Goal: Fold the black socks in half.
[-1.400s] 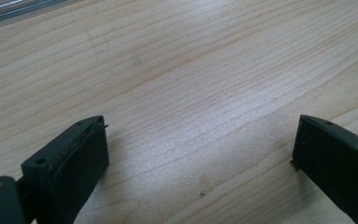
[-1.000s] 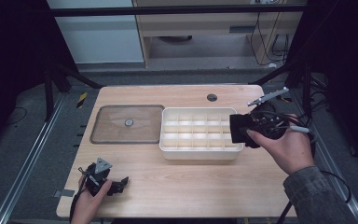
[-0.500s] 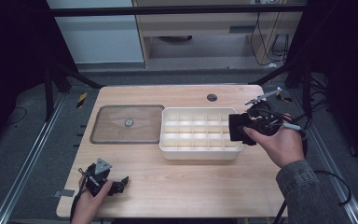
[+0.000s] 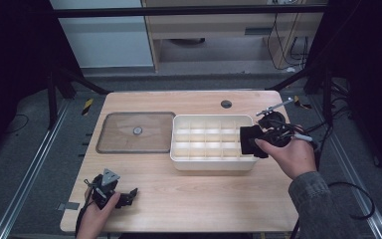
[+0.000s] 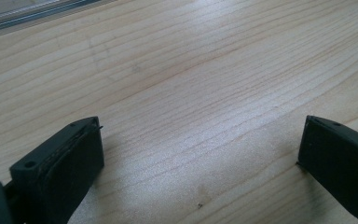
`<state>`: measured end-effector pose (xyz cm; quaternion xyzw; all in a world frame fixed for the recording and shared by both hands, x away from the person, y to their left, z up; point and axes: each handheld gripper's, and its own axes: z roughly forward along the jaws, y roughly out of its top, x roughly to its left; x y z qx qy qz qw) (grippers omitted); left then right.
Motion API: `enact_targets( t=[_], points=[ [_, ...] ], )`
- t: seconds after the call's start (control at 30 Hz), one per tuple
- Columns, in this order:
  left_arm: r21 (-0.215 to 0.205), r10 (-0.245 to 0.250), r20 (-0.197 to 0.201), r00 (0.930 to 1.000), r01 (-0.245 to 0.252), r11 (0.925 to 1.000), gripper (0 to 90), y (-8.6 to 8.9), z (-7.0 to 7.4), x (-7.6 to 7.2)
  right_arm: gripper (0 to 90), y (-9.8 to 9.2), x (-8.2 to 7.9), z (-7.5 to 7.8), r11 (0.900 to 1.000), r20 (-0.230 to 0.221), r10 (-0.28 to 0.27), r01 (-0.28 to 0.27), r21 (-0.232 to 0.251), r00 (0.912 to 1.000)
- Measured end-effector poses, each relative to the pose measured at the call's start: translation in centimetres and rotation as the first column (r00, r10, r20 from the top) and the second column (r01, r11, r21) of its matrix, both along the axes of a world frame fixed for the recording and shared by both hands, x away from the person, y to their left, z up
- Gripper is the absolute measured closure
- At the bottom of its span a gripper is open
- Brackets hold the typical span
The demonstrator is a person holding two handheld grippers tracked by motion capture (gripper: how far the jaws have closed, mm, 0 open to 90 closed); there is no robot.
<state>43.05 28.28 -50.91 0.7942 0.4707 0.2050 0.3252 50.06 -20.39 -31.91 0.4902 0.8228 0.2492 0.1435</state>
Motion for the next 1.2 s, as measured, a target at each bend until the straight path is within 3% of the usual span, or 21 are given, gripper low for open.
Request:
enact_targets(
  t=[1.2],
  points=[
    [0.0,0.0,0.0,1.0,0.0,1.0,0.0,0.0,0.0,-0.1,60.7,-1.6,1.3,-2.2,0.998,-0.017,-0.068,0.068,0.017,0.9975]
  ],
)
